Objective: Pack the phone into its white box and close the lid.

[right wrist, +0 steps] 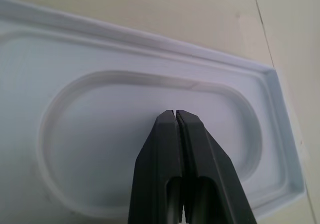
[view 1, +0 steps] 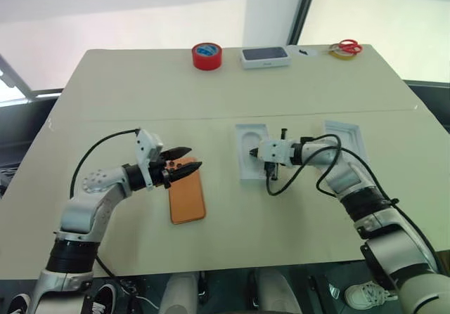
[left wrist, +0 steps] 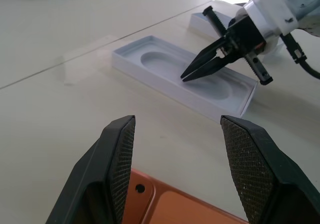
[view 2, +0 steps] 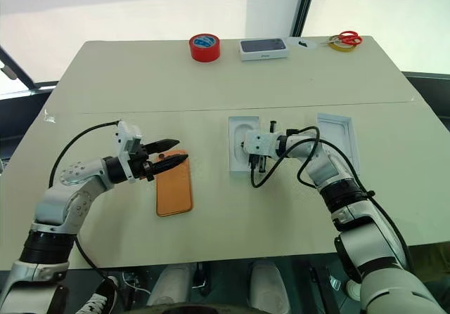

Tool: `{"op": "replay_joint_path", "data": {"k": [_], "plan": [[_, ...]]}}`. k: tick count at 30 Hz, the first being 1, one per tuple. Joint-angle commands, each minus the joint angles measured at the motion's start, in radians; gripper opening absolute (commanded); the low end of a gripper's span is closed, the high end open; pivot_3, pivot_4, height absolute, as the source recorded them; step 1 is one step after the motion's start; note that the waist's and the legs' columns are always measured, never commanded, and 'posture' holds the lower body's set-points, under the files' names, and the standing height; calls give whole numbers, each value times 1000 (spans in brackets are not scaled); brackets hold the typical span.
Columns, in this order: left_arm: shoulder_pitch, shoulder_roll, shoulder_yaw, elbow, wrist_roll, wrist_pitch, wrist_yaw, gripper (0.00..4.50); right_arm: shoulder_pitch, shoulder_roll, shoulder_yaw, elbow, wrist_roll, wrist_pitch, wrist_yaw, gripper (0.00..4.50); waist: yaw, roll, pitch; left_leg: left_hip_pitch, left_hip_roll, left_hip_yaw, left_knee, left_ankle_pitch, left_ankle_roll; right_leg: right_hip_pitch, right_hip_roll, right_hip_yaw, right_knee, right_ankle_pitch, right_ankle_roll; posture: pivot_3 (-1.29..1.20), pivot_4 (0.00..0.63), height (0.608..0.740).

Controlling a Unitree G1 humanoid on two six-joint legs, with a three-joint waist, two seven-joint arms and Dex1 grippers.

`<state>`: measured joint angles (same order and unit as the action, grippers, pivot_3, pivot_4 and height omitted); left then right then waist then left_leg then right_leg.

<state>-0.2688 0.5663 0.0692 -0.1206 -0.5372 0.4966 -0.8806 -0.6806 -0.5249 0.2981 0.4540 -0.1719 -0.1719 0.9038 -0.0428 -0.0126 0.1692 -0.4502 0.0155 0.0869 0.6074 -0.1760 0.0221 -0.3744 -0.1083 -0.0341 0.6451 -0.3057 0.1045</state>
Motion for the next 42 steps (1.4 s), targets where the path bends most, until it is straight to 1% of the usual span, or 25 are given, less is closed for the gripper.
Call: {"op": "replay_joint_path", "data": {"k": [1,3,5,6,8,10,13,15,16,18,22,25,26,29,32,35,39,42], "plan": [[17,34,120,-43,-158,233,68,2857,14,47,-53,-194,122,130,27,66,-4,0,0,0,0,0,-1,0,0,-1,0,0,0,0,0,0,150,740],[34,49,184,-57,-242,346,103,2857,40,77,-53,-312,171,215,37,66,-6,0,0,0,1,0,-2,0,0,-1,0,0,1,1,3,0,150,740],[73,64,259,-75,-320,447,145,2857,80,99,-11,-460,199,319,59,66,-4,0,1,0,1,0,-2,0,-1,-2,0,-1,1,1,4,0,150,740],[88,71,285,-82,-358,501,164,2857,94,103,12,-505,191,341,64,66,-3,0,1,0,1,0,-3,0,-1,-3,0,-1,1,1,4,0,150,740],[125,92,298,-109,-390,566,182,2857,117,104,58,-562,161,368,69,66,-2,0,1,0,1,0,-3,0,-1,-3,0,-1,1,1,4,0,150,740],[186,119,276,-149,-376,596,190,2857,132,115,111,-582,133,399,66,66,1,0,0,0,0,0,-3,0,-1,-6,0,-1,1,0,1,0,150,740],[215,113,284,-153,-383,632,225,2857,121,126,161,-555,97,410,57,66,6,0,0,-1,-2,0,-3,0,-1,-7,-3,0,1,-1,-1,0,150,740],[198,92,323,-111,-455,732,267,2857,83,150,182,-488,93,460,66,66,5,0,0,-2,-2,1,-3,0,-1,-9,-4,0,1,-1,-1,0,150,740],[191,87,325,-110,-467,743,274,2857,65,153,195,-462,95,474,90,66,5,0,0,-2,-2,1,-4,0,-2,-9,-4,0,1,-1,-1,0,150,740],[178,73,317,-109,-483,786,307,2857,42,155,225,-411,72,475,106,66,4,0,0,-2,-2,2,-5,1,-2,-11,-4,0,1,-1,-1,0,150,740],[168,48,276,-125,-469,812,351,2857,25,134,277,-349,10,415,121,66,2,0,-1,-2,-2,5,-9,1,-3,-13,-4,0,0,-1,-1,0,150,740],[159,37,242,-107,-454,868,394,2857,16,151,264,-327,13,402,117,66,1,0,-1,0,-2,5,-10,2,-4,-13,-4,0,1,0,-1,0,150,740],[162,35,223,-120,-446,859,391,2857,14,154,262,-321,12,399,116,66,1,0,-2,1,-2,5,-10,2,-4,-12,-4,0,1,-1,-1,0,150,740],[127,-15,205,-113,-465,902,429,2857,8,171,257,-305,6,391,101,66,5,1,-4,7,-2,6,-11,2,-4,-7,-5,0,0,-1,-1,0,150,740],[84,-59,187,-87,-454,924,458,2857,9,187,252,-305,8,395,92,66,13,1,-5,7,-2,6,-11,2,-4,-6,-5,0,0,-1,-1,0,150,740],[30,-112,195,-50,-453,943,484,2857,11,192,248,-304,5,396,91,66,29,2,-9,8,-3,6,-11,2,-4,-6,-6,0,0,-1,-1,0,150,740],[-29,-168,206,-12,-461,973,511,2857,11,189,233,-299,-3,395,94,66,37,3,-10,8,-3,6,-11,2,-4,-5,-7,-1,0,0,-2,0,150,740],[-67,-205,258,38,-470,1020,544,2857,12,191,227,-293,-12,392,92,66,40,3,-10,8,-4,8,-11,2,-4,-4,-9,-2,0,0,-2,0,150,740]]}}
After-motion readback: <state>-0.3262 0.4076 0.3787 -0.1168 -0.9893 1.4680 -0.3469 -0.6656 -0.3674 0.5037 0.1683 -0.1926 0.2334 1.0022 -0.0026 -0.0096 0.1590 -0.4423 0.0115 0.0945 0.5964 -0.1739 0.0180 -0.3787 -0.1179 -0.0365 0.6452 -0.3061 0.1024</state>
